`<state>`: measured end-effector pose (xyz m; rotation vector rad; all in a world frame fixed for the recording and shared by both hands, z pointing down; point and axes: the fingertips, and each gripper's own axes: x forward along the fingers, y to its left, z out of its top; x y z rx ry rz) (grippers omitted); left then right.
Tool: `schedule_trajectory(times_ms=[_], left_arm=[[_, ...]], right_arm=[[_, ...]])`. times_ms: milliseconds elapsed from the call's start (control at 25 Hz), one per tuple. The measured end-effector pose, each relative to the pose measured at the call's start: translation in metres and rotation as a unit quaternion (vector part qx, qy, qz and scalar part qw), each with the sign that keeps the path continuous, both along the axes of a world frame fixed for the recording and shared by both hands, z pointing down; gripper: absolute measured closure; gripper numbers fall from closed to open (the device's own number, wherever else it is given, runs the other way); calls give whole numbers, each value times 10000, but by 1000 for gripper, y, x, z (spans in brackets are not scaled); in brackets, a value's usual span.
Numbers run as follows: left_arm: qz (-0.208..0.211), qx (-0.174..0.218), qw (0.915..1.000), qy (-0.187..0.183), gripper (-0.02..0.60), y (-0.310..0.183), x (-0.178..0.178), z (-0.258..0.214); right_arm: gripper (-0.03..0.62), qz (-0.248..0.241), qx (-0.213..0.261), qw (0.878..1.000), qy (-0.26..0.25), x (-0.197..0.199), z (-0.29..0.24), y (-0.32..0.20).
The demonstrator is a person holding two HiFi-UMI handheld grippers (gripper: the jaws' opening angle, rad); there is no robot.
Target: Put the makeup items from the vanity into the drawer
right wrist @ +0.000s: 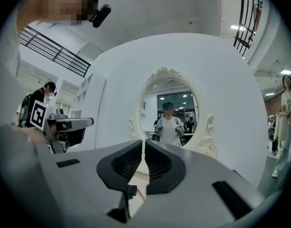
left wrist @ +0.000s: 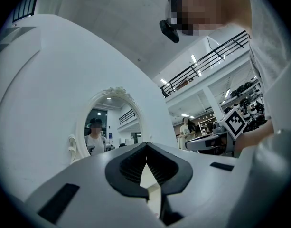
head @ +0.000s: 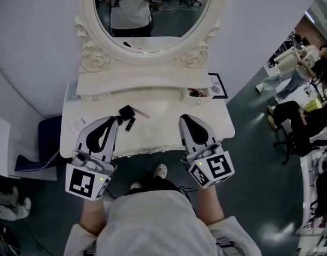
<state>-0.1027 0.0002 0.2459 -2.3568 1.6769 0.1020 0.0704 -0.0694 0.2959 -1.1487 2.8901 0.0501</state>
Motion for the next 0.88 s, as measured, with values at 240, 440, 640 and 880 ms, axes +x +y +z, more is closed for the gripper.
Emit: schedule_trajectory(times_ms=[240, 440, 640, 880], left_arm=[[53, 27, 10000, 13, 566, 0, -3, -2], [91, 43, 9999, 16, 568, 0, -5, -3], [118, 45, 9999, 25, 568, -1, -7, -3], [140, 50, 9999, 36, 568, -1, -7, -4]], right_arm=[[563, 21, 32, 10000, -5, -4, -3, 2], [563, 64, 64, 10000, -3, -5, -5, 3], [563, 98, 95, 9999, -11, -7, -7, 4], [563, 111, 98, 9999, -31, -7, -9, 4]])
